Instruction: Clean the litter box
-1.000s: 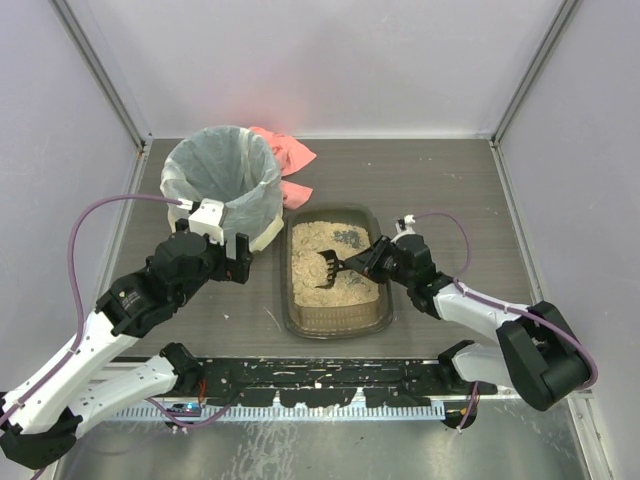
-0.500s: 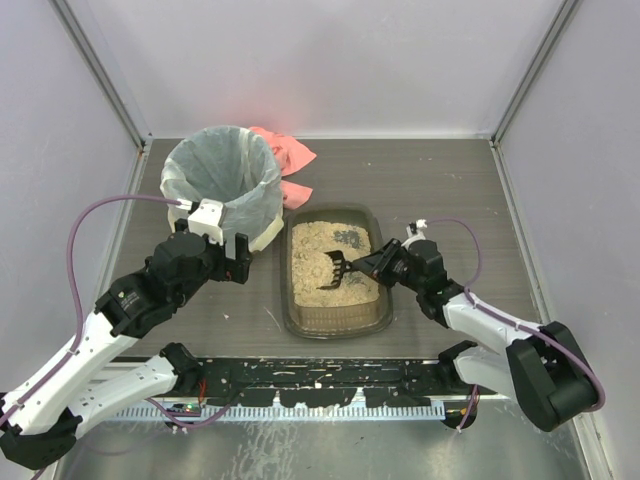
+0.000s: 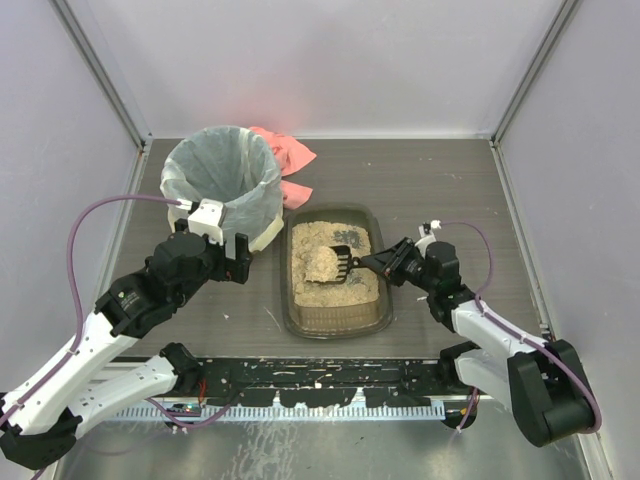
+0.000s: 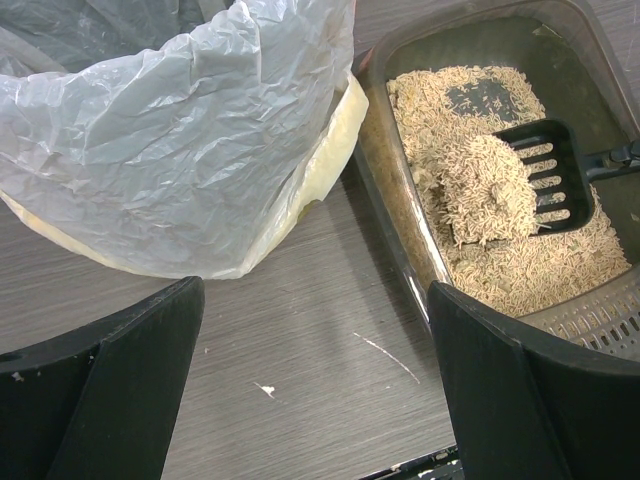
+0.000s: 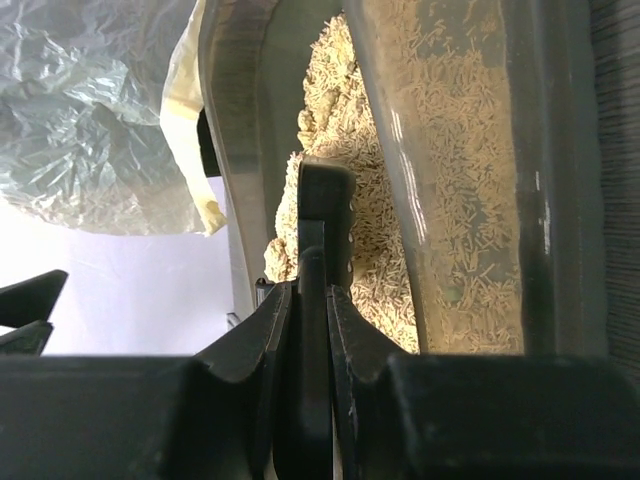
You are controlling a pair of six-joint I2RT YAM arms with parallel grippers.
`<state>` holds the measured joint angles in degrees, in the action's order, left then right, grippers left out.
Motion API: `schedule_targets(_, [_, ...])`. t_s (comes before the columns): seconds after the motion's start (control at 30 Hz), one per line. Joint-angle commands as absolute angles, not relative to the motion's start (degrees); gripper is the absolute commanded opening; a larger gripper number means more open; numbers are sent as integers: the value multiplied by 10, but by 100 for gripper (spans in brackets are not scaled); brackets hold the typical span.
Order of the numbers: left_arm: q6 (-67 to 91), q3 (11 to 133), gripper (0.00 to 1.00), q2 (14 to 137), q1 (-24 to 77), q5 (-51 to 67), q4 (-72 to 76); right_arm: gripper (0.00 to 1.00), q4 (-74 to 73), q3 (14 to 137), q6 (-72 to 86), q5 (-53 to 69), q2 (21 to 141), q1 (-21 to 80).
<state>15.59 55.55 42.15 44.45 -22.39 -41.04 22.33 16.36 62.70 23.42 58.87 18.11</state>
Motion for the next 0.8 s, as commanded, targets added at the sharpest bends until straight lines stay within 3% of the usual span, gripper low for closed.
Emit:
schedule_targets(0.0, [150, 559, 95, 419, 442, -236, -401, 0, 340, 147, 677, 302, 581, 154])
schedule_targets(0.33, [151, 560, 95, 418, 441, -236, -400, 1, 512, 102, 759, 369, 613, 105])
schedule_targets(0.77, [158, 545, 95, 368, 442, -253, -387, 1, 603, 73, 802, 396, 611, 37])
